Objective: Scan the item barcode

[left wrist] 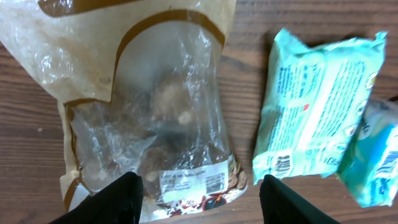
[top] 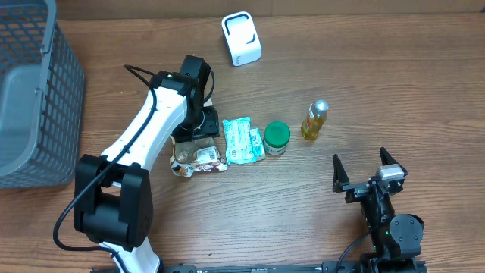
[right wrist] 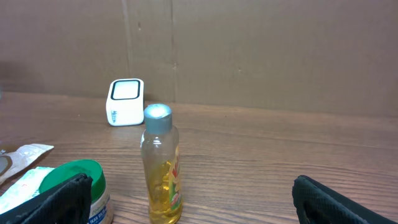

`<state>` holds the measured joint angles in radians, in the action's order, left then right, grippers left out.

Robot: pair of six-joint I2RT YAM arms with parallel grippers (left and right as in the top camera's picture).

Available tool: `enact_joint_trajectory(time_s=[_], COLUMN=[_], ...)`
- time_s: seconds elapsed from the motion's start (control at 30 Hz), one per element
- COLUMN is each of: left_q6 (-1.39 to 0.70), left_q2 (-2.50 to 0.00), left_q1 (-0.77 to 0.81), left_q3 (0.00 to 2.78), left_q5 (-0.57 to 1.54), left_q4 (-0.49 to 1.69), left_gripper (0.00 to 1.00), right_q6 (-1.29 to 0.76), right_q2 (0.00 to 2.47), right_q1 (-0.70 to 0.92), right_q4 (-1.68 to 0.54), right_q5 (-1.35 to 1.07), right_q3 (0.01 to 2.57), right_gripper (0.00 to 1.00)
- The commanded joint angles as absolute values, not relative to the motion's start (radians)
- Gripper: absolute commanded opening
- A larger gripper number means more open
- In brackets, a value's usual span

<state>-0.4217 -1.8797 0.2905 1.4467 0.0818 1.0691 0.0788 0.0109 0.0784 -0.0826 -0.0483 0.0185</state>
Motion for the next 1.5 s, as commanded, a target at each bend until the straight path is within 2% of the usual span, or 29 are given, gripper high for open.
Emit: enact_joint_trajectory(time_s=[0.0, 0.27, 0.33, 0.37, 0.53, 1.47], left_q6=[-0.348, -0.297, -0.283, -0.284, -0.284, -0.284], left_q2=[-1.886, -1.886, -1.886, -1.886, -1.887, -1.887], left_q1=[0.262, 0.137, 0.103, 0.090, 0.030, 0.008], left_q3=[1.464, 1.464, 1.463, 1.463, 1.462, 1.461], left_q5=[0.065, 0.009, -0.013, -0.031, -0.166, -0.165], left_q4=[1.085, 1.102, 1.104, 1.104, 1.132, 1.087], left_gripper=[0.65, 0.73, 0.81, 1.00, 1.00, 1.00], right_q6=[0.080, 0.080, 0.080, 0.080, 0.080, 0.080], right_q2=[0.003, 0.003, 0.003, 0.003, 0.003, 0.003], right_q1=[0.074, 0.074, 0.074, 0.074, 0.074, 0.075], right_q4=[-0.081, -0.081, -0.081, -0.081, -0.081, -0.081], right_q5=[-0.050, -0.050, -0.050, -0.050, -0.050, -0.050], right_q3=[0.008, 0.008, 0.008, 0.008, 0.008, 0.008], right_gripper=[1.00, 1.00, 1.00, 1.00, 1.00, 1.00])
